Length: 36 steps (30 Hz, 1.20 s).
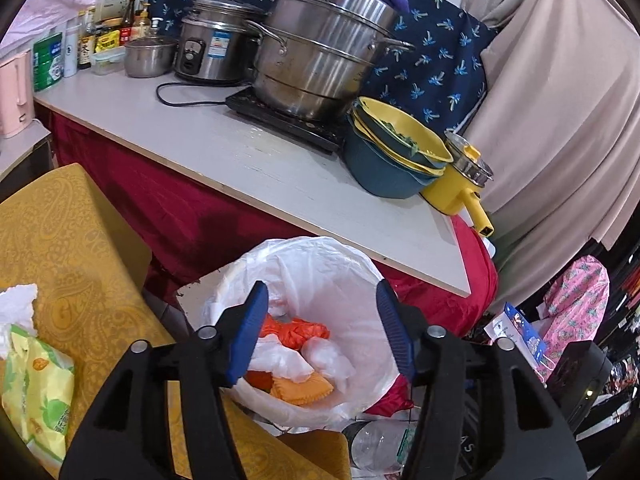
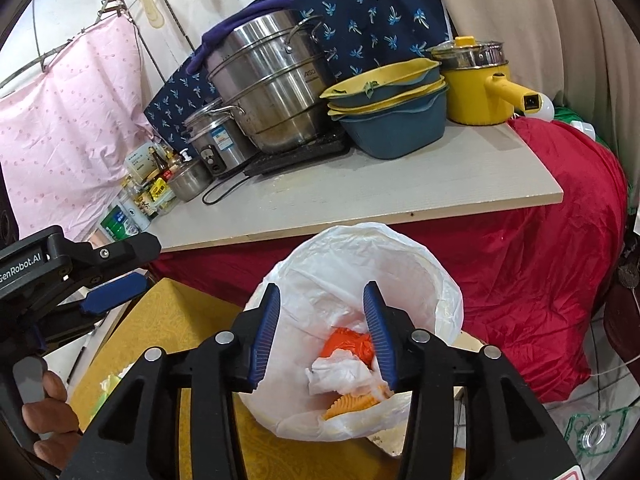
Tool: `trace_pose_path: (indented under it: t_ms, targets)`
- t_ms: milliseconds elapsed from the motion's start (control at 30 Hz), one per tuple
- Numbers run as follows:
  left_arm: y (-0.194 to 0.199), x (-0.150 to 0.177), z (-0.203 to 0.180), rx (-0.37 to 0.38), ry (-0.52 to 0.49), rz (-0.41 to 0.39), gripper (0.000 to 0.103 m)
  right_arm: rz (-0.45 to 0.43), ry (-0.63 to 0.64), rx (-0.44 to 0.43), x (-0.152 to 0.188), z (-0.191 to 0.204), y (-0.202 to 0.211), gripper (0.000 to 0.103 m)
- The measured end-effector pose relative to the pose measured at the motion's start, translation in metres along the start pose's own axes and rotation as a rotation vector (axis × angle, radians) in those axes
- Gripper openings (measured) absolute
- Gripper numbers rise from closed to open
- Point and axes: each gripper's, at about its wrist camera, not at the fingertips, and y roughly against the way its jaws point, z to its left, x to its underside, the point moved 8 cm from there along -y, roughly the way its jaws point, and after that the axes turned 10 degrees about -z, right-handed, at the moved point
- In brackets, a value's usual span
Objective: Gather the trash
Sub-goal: 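Move both tools back from the bin toward the remaining trash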
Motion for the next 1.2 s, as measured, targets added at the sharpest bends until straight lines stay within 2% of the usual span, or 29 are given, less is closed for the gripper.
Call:
trace_pose_path:
  t_ms: [100,333,667,767,1200]
  targets:
    - [0.017,-0.003,0.008,-0.029,-0.005,-0.029,0.061,-0.007,0.004,-0.015,-0.003,0.010,0.008,0.045]
    - [0.063,-0.007,0.036,-0.110,-0.020,-0.082,0.065,-0.029,0.037,-0.074,-0.009,0.050,0.029,0.046]
    - [0.142,-0.010,0.098,-0.257,0.002,-0.153,0.073,-0.024,0.113,-0.206,0.002,0.136,0.056,0.046]
    - [0.170,-0.007,0.125,-0.306,0.027,-0.175,0.079,-0.017,0.143,-0.249,0.011,0.165,0.063,0.046]
    - [0.255,0.019,0.216,-0.521,0.077,-0.204,0.083,0.066,0.242,-0.401,0.069,0.271,0.081,0.046]
